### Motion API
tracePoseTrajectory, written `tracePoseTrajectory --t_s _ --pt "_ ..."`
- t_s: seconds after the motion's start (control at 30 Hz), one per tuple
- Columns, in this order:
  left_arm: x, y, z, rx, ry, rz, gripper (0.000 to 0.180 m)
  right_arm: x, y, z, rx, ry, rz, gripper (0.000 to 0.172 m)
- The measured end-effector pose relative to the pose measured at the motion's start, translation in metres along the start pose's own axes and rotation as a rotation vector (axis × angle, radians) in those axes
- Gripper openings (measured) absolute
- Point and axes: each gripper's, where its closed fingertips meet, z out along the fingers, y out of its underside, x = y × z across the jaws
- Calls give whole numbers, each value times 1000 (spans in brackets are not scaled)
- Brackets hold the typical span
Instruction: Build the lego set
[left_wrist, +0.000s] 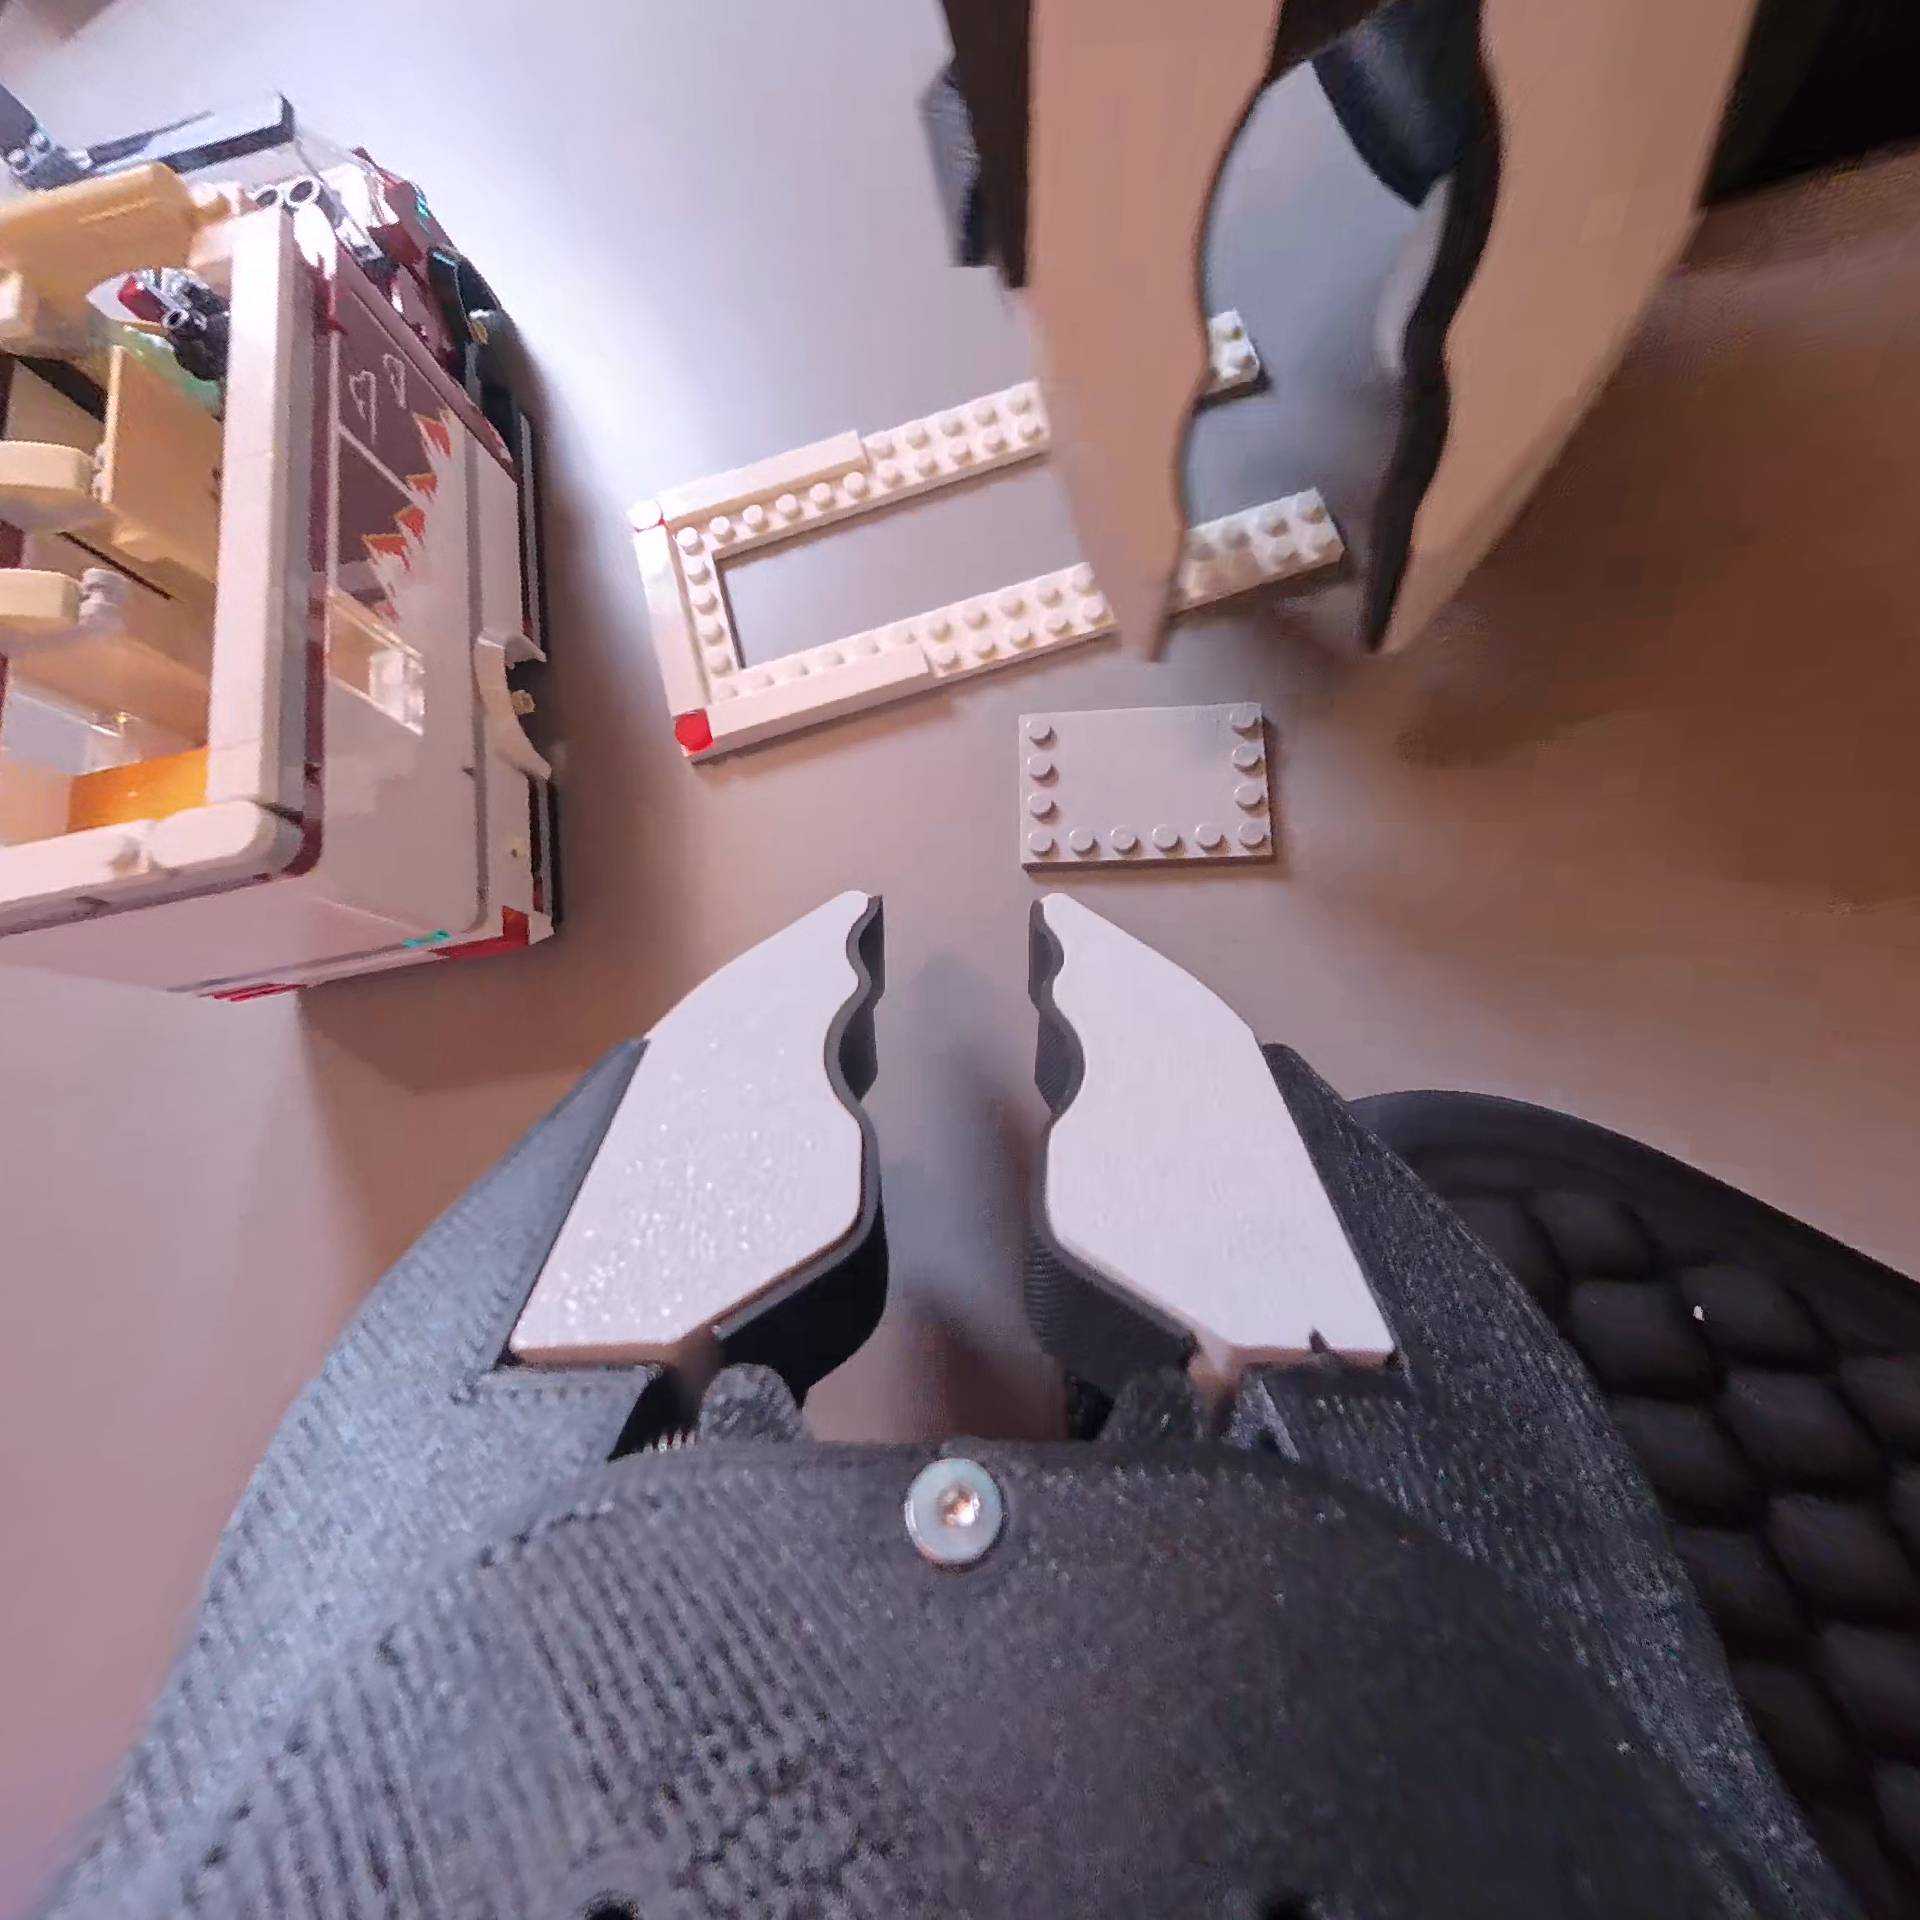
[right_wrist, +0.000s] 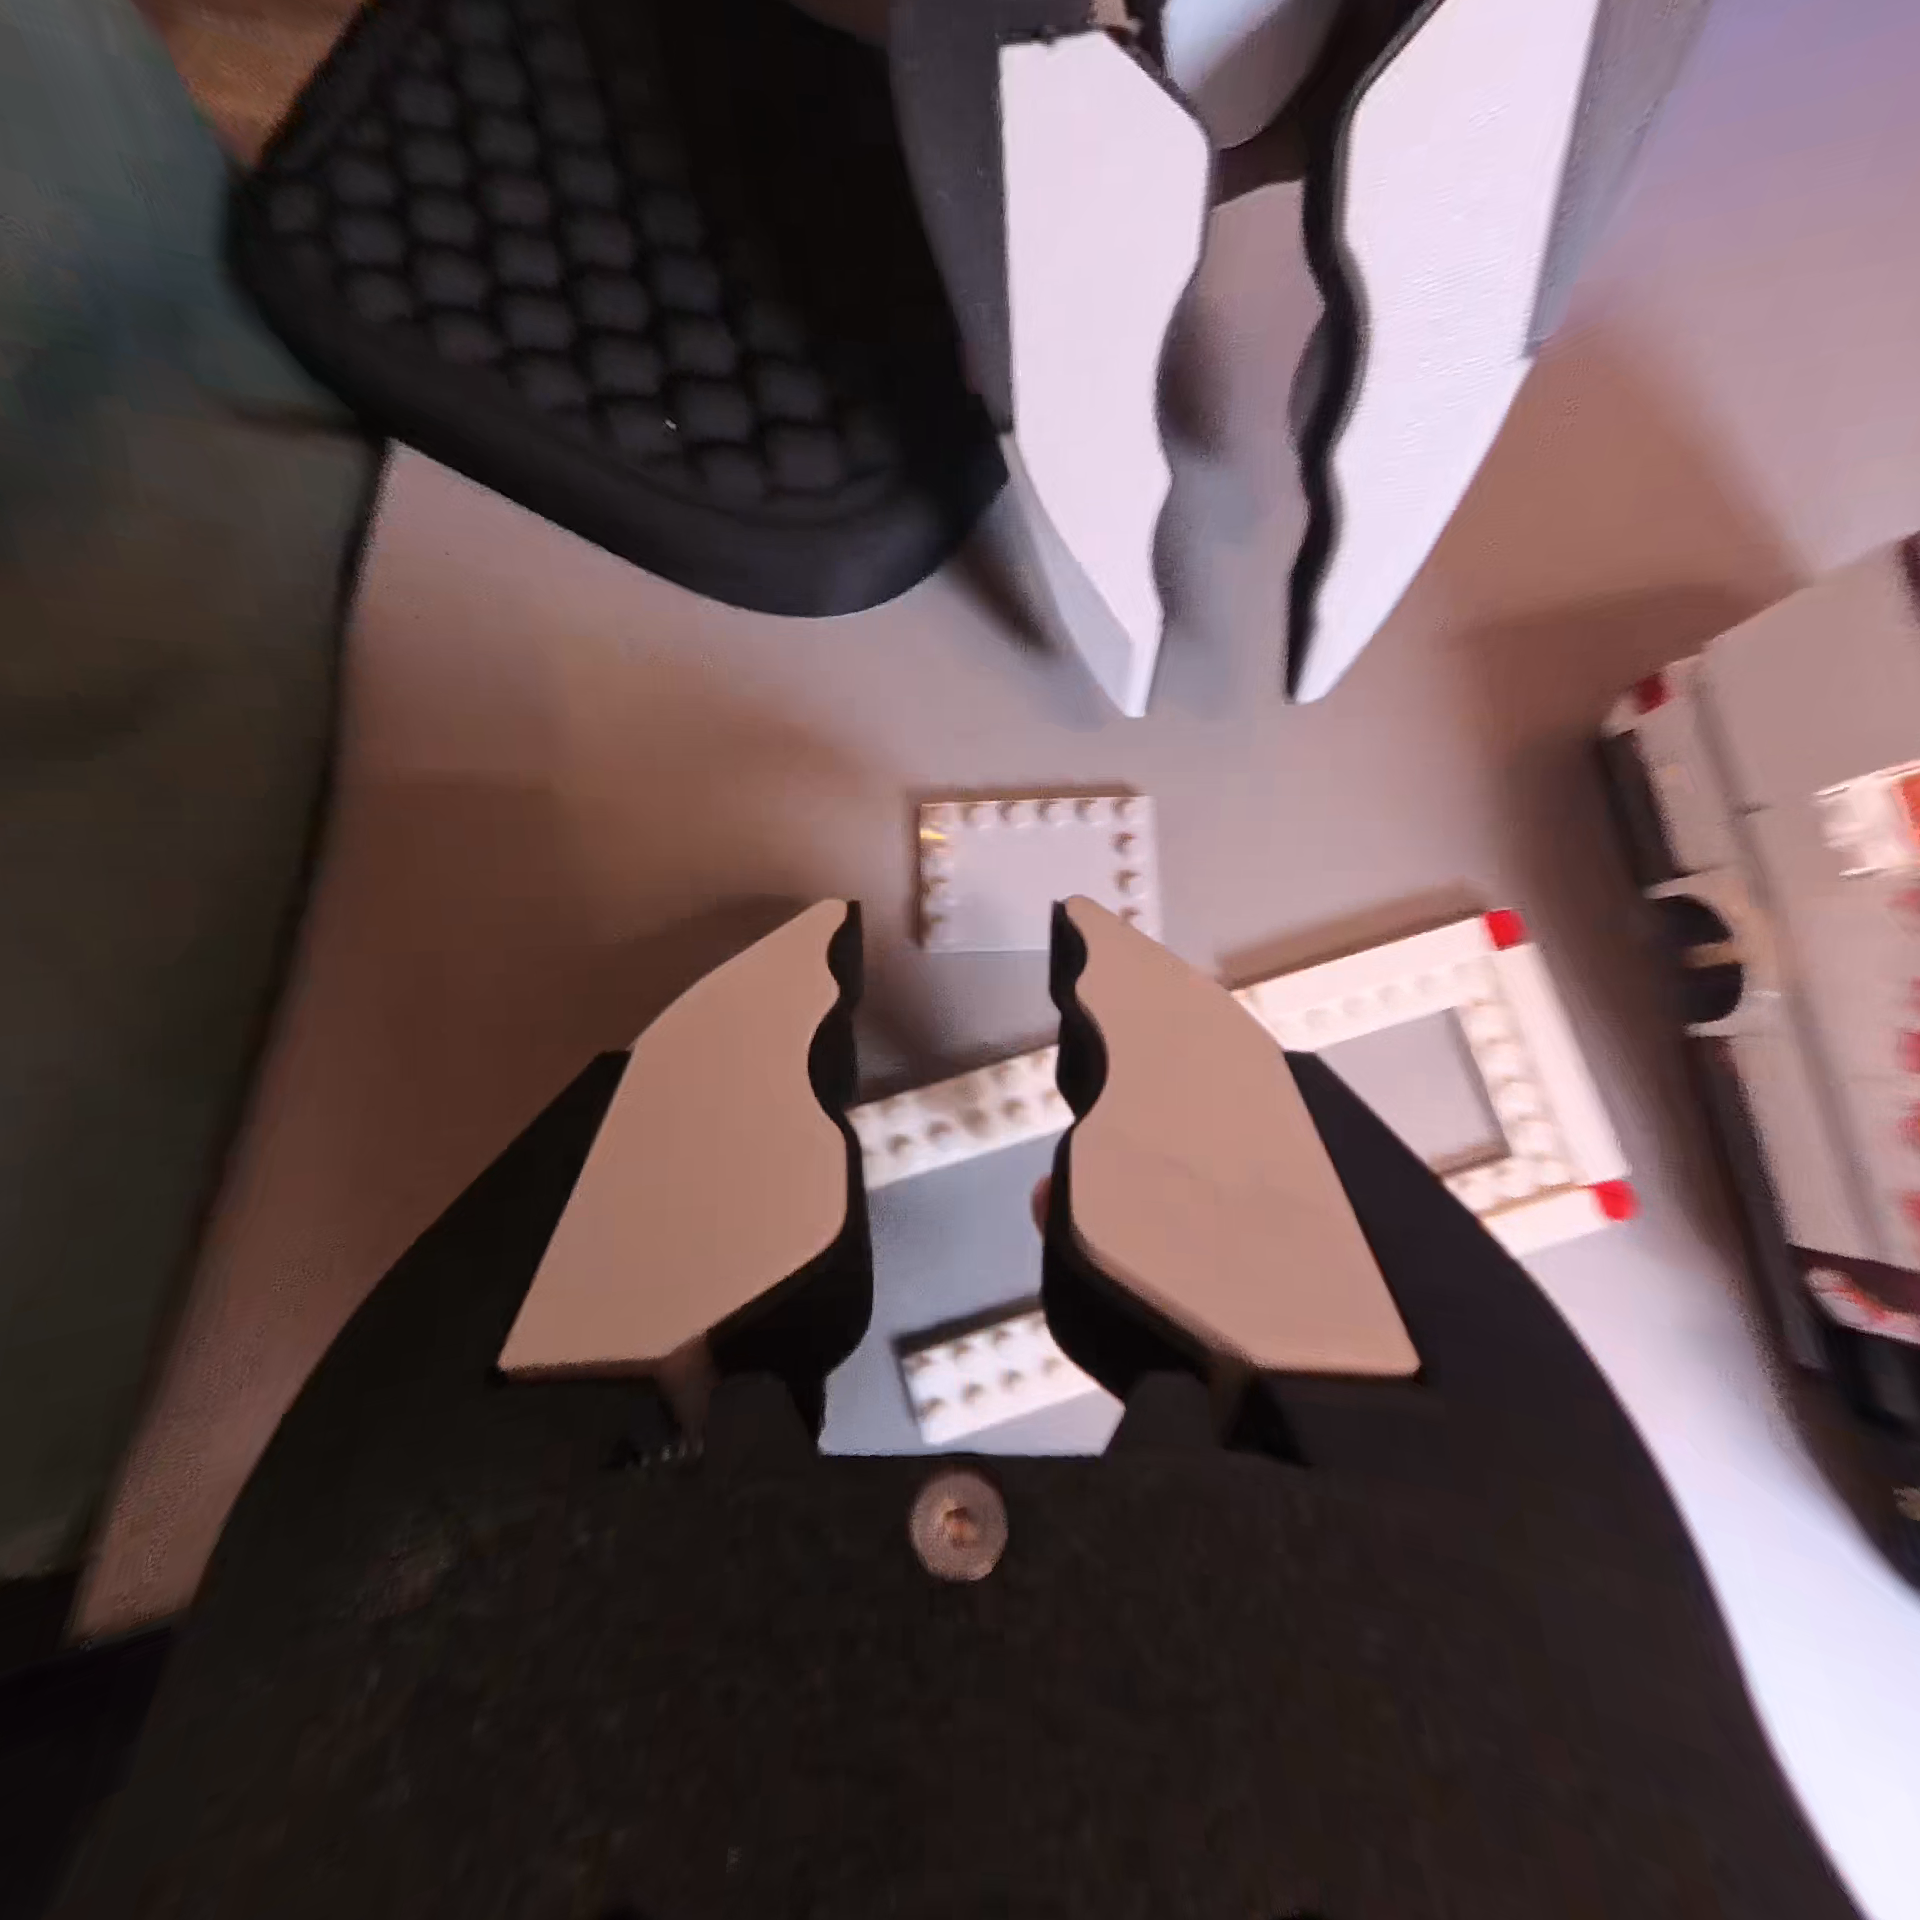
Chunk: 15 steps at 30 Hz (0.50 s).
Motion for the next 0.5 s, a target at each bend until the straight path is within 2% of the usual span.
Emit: tracePoseTrajectory --t_s 0.03,0.1,0.17,0.2,0.27,0.3,0.4,0.5 --pt "0 -1 -2 3 -3 -5 26 6 1 1 -19 11 -34 42" --pt "1 -2 -5 9 -11 -4 26 11 5 6 -99 -13 -55 61" --pt "4 -4 -8 21 -18 -13 26 10 7 13 -171 -50 -76 67" --pt "6 -5 -10 28 -19 -19 26 13 10 18 -214 -40 -87 65" --pt "10 -5 -14 40 -23 -35 26 15 11 23 -252 -32 -66 48" --pt "13 -5 -16 46 -24 -49 27 17 10 23 -251 -28 -27 48" --pt "19 -9 -21 93 -18 -130 32 24 6 19 -178 19 74 48" --pt "17 -20 -27 204 3 -301 36 38 -13 2 32 139 201 48"
